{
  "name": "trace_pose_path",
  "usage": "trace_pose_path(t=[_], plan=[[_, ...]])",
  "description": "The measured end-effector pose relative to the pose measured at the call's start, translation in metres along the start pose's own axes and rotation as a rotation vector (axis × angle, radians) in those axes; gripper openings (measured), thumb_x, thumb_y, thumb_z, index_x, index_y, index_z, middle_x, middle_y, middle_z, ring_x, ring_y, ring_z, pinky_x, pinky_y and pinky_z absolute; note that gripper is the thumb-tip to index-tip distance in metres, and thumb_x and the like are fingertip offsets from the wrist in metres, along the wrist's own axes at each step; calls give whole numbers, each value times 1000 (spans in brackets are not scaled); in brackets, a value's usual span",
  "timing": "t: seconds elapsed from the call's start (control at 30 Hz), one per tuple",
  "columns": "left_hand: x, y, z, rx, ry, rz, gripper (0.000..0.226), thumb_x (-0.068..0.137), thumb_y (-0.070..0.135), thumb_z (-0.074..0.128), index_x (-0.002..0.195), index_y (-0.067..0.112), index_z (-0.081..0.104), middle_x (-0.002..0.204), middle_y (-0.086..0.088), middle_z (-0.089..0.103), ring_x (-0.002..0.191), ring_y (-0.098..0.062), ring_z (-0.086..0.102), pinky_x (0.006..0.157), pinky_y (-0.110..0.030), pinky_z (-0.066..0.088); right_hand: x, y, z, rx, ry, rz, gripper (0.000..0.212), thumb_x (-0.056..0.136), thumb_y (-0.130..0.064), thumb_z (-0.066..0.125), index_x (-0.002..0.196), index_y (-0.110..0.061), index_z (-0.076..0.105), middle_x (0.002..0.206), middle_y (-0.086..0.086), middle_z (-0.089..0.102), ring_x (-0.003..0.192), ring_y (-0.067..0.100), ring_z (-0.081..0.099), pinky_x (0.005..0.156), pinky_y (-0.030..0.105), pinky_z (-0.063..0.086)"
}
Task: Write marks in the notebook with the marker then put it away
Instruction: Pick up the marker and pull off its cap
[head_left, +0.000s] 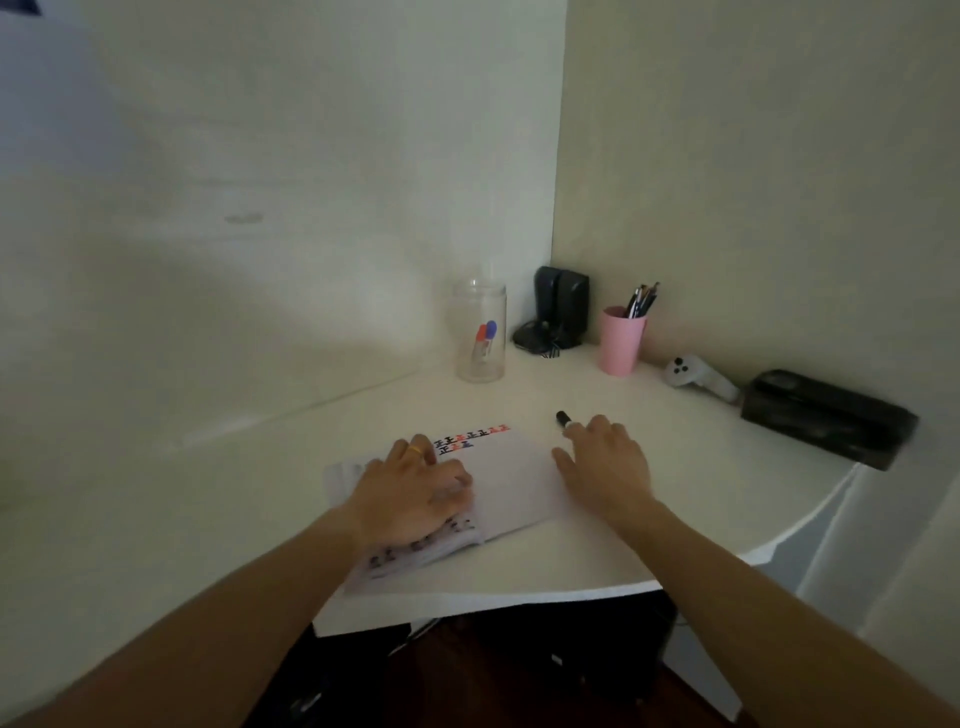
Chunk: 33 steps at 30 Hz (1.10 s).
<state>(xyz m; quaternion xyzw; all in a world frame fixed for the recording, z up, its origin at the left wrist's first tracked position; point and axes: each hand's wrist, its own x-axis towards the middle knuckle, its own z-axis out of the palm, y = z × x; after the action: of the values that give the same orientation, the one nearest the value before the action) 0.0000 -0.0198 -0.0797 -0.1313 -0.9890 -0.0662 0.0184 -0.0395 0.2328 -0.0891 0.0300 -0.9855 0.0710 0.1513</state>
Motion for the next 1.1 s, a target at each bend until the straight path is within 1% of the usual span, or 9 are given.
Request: trace_pose_path(t=[0.1, 0.2, 0.3, 0.4, 0.5, 0.63, 0.77, 0.9, 1.1], plan=[[22, -23, 4, -50, 41, 73, 50, 83, 75, 32, 118, 49, 56, 119, 1, 46, 116, -22, 47, 97, -41, 47, 30, 8, 24, -60, 9, 63, 39, 99, -30, 47, 135, -14, 51, 123, 13, 59, 110, 31, 55, 90, 40, 49], [49, -39, 10, -2, 165, 106, 52, 83, 79, 42, 116, 45, 63, 114, 4, 53, 109, -17, 53, 90, -36, 47, 60, -2, 39, 96, 122, 39, 28, 97, -9, 50, 123, -10, 60, 111, 13, 64, 100, 29, 58, 84, 37, 48], [75, -50, 13, -58, 231, 52, 49, 80, 77, 51, 112, 43, 66, 111, 10, 59, 103, -12, 54, 83, -32, 45, 86, -35, 35, 339, 220, -71, 22, 97, -13, 58, 117, -16, 65, 104, 5, 66, 88, 23, 62, 77, 34, 51], [91, -61, 14, -212, 278, 16, 53, 77, 77, 53, 113, 40, 65, 103, 15, 65, 82, -4, 58, 80, -31, 54, 105, -69, 32, 674, 148, -98, 18, 95, -17, 65, 112, -22, 68, 98, -5, 69, 73, 12, 70, 65, 26, 59], [94, -69, 17, -404, 389, -15, 63, 79, 64, 68, 132, 34, 53, 98, 16, 68, 68, -5, 65, 72, -27, 56, 108, -79, 37, 1010, 71, -38, 15, 88, -15, 75, 102, -17, 75, 88, -4, 76, 66, 9, 74, 60, 25, 62], [95, -75, 19, -283, 541, 60, 68, 89, 47, 67, 148, 32, 37, 99, 16, 64, 63, -5, 63, 71, -29, 56, 101, -70, 36, 1233, -42, -27, 15, 75, -8, 85, 89, -11, 79, 80, 9, 79, 68, 16, 74, 66, 24, 60], [96, -75, 14, -92, 655, 200, 27, 100, 40, 49, 115, 24, 64, 92, 7, 66, 62, -10, 51, 59, -36, 54, 96, -62, 33, 1480, -127, 15, 29, 63, -18, 87, 89, -10, 79, 87, 11, 79, 83, 29, 73, 81, 38, 62], [90, -64, 11, -137, 637, 287, 32, 98, 44, 43, 107, 20, 61, 93, 5, 67, 63, -14, 60, 56, -30, 50, 88, -71, 35, 1826, -224, 94, 27, 69, -13, 79, 93, -3, 79, 83, 14, 77, 73, 18, 73, 69, 21, 61], [91, -53, 11, -142, 580, 348, 33, 101, 43, 38, 106, 18, 59, 94, 5, 62, 67, -14, 58, 60, -33, 50, 84, -86, 40, 1610, -153, -110, 38, 85, -32, 67, 94, 3, 77, 63, 11, 61, 52, 19, 55, 48, 25, 47]])
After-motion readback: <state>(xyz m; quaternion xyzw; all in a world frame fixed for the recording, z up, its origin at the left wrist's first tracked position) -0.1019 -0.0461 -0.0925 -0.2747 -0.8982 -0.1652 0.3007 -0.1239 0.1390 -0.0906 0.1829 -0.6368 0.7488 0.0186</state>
